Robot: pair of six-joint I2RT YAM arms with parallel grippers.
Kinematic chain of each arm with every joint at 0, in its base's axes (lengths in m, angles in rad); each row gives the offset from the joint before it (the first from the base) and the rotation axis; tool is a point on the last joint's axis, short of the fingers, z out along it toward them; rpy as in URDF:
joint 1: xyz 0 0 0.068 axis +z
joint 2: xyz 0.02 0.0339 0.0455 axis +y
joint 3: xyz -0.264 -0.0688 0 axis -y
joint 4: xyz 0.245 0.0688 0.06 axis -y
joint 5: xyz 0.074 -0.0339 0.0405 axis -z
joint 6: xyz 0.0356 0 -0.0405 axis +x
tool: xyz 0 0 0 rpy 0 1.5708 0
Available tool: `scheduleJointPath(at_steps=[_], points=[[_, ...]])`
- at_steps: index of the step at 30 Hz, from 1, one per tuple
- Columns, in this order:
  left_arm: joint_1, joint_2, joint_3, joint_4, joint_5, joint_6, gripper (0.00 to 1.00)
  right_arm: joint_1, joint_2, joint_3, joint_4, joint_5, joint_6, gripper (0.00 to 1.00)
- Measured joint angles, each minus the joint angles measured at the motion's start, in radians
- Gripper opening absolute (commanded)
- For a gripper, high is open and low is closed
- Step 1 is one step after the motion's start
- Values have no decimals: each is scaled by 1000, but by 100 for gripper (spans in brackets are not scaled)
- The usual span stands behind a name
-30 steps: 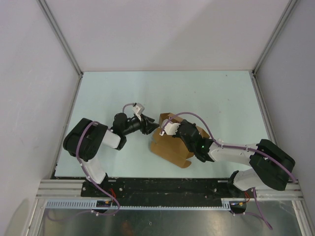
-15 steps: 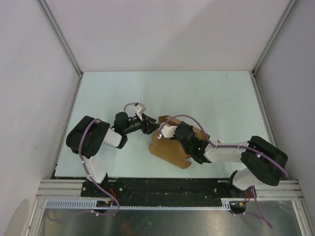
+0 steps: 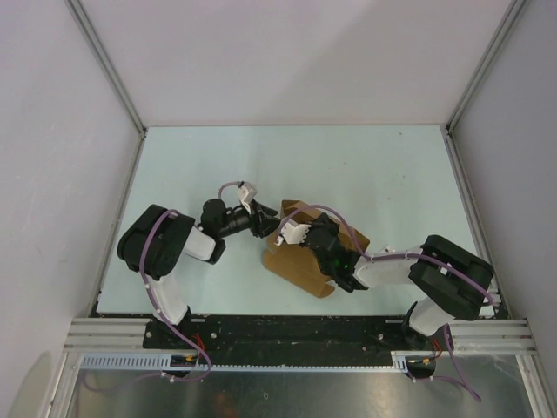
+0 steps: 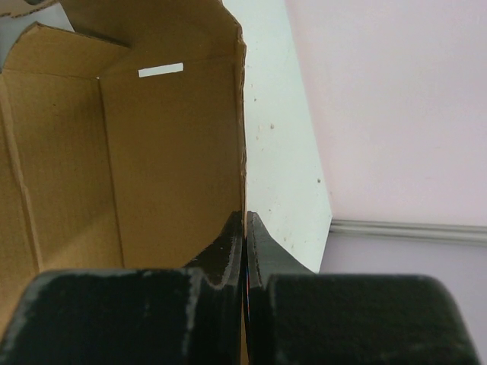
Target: Fold the paper box
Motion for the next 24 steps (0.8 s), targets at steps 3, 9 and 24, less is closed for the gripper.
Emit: scheduleJointPath(at_steps=[3,9,24], points=[[3,0,-6,10,2,0,56,0,6,0,13,7,-8,0],[15,0,-32,35,8,-11,56,-6,-2,-2,0,-20,-1,0],[48,-23,-59,79,8,-61,56,-85,-262,0,-320,-301,161,0]])
